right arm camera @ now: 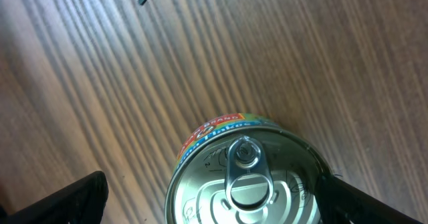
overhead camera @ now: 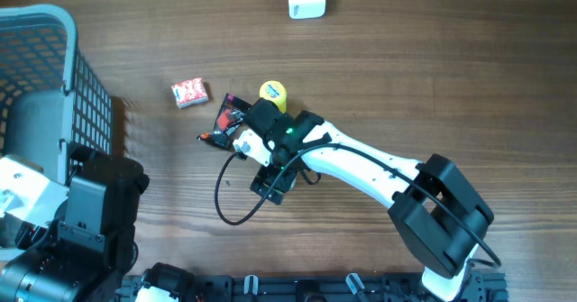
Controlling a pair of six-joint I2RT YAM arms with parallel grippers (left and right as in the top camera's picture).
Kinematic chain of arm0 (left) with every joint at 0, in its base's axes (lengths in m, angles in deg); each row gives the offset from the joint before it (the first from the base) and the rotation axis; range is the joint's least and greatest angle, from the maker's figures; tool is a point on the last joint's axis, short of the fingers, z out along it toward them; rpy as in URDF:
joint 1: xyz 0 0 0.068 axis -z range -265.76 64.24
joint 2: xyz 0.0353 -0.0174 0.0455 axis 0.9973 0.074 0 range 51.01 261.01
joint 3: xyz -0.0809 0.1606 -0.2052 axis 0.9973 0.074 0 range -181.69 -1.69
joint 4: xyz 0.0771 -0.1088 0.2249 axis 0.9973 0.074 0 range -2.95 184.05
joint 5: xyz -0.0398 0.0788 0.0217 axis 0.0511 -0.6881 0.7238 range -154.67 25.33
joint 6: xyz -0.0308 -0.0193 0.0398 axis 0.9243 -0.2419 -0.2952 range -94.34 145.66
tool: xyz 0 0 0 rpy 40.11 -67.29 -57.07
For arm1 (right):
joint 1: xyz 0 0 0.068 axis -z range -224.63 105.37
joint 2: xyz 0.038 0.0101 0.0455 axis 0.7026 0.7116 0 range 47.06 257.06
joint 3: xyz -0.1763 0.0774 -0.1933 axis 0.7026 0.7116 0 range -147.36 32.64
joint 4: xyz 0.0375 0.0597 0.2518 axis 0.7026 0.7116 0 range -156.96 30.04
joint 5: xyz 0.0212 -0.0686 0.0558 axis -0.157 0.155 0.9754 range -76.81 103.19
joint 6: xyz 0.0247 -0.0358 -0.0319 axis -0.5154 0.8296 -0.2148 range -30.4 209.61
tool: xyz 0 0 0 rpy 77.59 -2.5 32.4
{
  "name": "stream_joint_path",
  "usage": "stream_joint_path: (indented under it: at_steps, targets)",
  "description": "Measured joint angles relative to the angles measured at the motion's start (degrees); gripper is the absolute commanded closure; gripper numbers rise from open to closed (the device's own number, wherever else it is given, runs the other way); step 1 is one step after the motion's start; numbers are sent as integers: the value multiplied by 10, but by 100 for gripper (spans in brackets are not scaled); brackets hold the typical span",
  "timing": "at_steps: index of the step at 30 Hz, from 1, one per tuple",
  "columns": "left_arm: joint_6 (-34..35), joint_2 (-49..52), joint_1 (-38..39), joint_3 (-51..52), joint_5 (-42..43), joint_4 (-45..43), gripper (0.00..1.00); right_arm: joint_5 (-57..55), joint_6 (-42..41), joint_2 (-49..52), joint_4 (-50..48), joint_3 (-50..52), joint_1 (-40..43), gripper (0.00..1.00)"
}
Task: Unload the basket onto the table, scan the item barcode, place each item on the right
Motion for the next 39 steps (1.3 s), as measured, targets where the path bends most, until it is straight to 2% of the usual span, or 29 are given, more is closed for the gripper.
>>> stream_joint_path:
  at_steps: [6,17,24,39]
  targets:
    - [0,0,0,0,-1,0,0,-12,-1,39,-1,3,0,0]
    - [0,0,0,0,-1,0,0,-21,-16,40,3,3,0,0]
    - [0,0,0,0,-1,0,0,-71,-35,40,8,0,0,0]
    - [0,0,0,0,-1,0,0,-87,-49,-18,-33,-6,0,0]
